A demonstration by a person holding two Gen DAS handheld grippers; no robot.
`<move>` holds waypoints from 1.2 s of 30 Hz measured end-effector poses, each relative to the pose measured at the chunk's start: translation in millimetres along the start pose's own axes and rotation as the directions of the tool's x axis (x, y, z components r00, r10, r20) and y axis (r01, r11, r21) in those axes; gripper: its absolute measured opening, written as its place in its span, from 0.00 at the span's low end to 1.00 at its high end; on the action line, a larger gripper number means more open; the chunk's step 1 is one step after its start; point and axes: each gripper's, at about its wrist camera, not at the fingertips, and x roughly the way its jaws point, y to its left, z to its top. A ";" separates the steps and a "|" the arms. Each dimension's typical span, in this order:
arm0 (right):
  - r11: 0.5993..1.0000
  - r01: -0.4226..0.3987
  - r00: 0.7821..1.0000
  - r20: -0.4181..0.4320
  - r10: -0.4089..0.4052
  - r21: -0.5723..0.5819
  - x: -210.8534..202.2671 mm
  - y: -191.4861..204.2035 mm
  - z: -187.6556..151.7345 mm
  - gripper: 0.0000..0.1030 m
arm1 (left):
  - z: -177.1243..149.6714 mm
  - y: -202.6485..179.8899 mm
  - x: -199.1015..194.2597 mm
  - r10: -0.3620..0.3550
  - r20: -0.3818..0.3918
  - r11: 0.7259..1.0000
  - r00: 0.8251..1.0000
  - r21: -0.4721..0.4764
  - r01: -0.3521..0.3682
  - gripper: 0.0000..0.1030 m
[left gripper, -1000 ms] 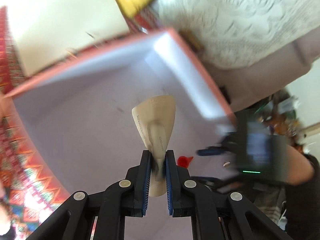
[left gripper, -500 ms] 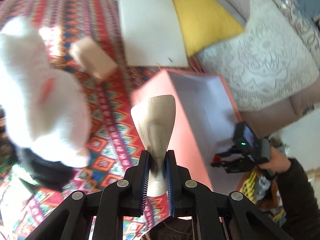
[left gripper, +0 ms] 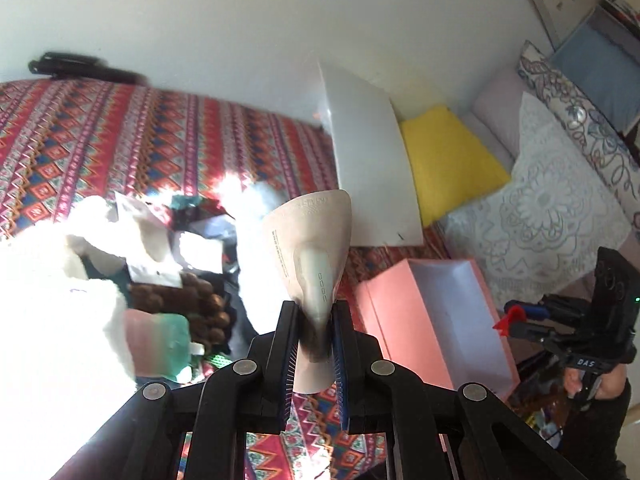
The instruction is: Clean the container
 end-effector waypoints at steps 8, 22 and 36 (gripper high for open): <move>0.996 -0.083 0.986 0.142 0.088 -0.035 68.8 89.7 141.0 0.34 | 67.7 3.5 -26.9 0.108 0.065 0.992 0.992 0.054 -0.112 0.25; 0.997 0.031 0.960 0.276 -0.050 0.075 78.0 110.3 130.5 0.87 | 48.2 31.8 -50.3 0.400 0.165 0.906 0.902 0.076 -0.415 0.99; 0.974 0.148 0.916 0.348 -0.200 0.169 2.3 140.0 -30.4 0.99 | -68.2 5.8 -92.8 0.462 0.207 0.877 0.862 0.039 -0.480 0.99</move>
